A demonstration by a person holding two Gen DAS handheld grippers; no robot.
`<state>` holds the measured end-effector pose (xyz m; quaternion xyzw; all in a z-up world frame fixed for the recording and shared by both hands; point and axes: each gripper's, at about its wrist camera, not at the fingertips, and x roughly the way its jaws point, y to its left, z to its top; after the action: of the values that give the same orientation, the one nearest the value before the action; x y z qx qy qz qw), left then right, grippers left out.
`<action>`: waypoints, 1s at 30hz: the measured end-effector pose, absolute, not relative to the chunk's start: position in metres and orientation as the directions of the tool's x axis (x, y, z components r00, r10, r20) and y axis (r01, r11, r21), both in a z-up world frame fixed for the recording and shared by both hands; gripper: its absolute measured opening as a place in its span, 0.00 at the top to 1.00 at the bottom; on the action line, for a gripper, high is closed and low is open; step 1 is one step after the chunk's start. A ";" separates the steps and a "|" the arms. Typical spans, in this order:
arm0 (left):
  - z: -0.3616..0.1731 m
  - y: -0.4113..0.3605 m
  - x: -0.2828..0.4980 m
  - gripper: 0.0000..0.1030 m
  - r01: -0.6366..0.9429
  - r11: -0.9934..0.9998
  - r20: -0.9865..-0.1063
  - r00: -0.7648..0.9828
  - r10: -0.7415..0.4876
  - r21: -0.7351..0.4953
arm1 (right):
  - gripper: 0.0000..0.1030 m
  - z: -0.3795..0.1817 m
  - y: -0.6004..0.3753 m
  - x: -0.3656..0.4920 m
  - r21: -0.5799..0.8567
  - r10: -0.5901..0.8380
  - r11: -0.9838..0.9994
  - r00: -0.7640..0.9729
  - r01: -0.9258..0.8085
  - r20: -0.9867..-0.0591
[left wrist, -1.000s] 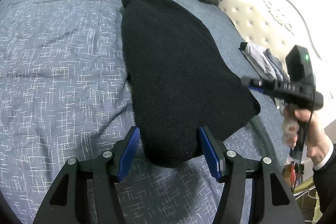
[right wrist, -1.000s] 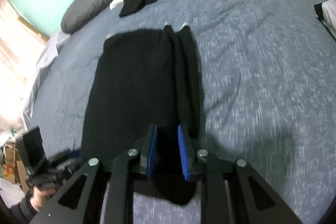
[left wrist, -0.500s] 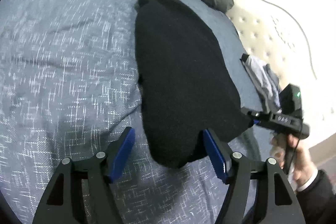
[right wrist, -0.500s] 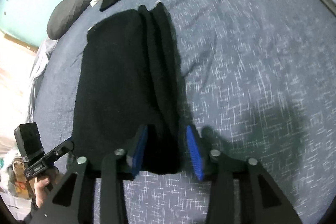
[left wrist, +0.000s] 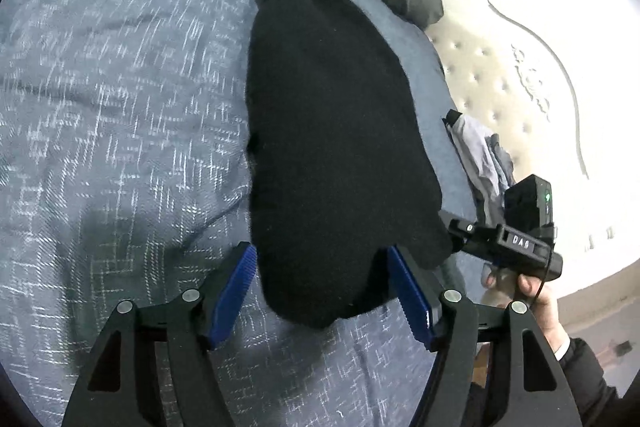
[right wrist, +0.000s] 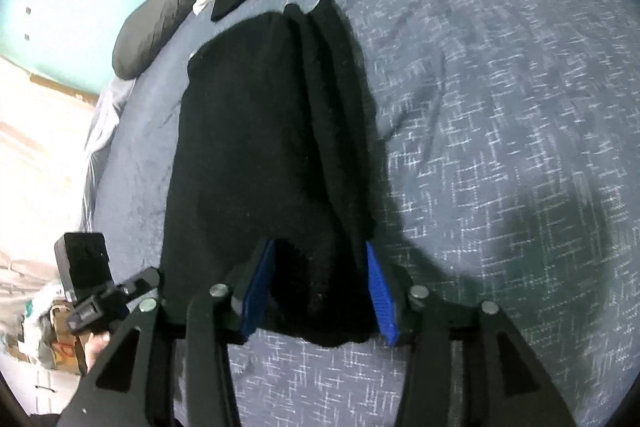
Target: Fold clothes
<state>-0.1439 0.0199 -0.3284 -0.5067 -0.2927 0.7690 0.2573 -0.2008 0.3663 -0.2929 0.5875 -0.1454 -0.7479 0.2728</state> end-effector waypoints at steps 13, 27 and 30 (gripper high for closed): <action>-0.337 0.050 -0.157 0.22 -0.113 -0.709 -0.641 -0.345 0.685 -0.697 | 0.47 -0.319 0.350 -0.215 0.496 -0.528 -0.831 -0.079 0.252 -0.845; -0.341 0.062 -0.169 0.20 -0.127 -0.728 -0.652 -0.363 0.666 -0.673 | 0.46 -0.318 0.340 -0.219 0.462 -0.501 -0.832 -0.055 0.307 -0.864; -0.342 0.064 -0.170 0.20 -0.132 -0.729 -0.650 -0.366 0.666 -0.672 | 0.46 -0.319 0.340 -0.221 0.461 -0.497 -0.833 -0.051 0.307 -0.866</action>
<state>-0.1703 0.0635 -0.3415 -0.5022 -0.2658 0.7825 0.2548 -0.2207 0.3398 -0.3191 0.6300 -0.0757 -0.7208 0.2789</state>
